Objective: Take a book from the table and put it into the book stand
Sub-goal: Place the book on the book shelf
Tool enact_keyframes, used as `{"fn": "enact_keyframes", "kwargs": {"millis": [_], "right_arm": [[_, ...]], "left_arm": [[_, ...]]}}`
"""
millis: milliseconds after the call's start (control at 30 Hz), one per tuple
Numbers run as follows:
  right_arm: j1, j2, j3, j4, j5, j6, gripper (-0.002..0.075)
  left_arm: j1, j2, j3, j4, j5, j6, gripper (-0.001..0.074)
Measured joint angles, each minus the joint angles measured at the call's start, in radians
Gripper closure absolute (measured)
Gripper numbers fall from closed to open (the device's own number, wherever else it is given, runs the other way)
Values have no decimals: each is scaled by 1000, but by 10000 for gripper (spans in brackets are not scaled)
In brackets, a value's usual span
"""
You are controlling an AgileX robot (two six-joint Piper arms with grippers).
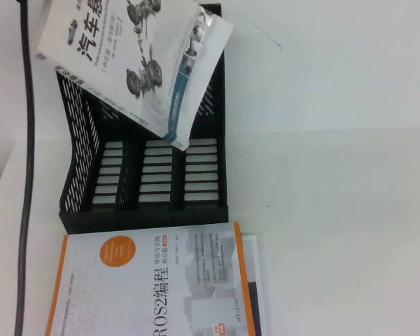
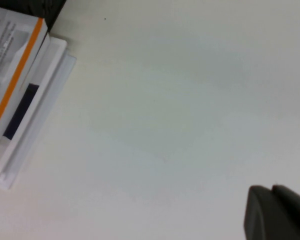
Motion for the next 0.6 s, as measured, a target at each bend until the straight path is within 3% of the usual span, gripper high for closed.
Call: {"fn": "enact_keyframes", "kwargs": {"millis": [400, 600], "right_arm": [[0, 0, 0, -16, 0, 25, 722], [0, 0, 0, -16, -6, 25, 722]], "left_arm": [[-2, -30, 0, 38, -28, -57, 617], [-77, -30, 0, 156, -47, -105, 617]]}}
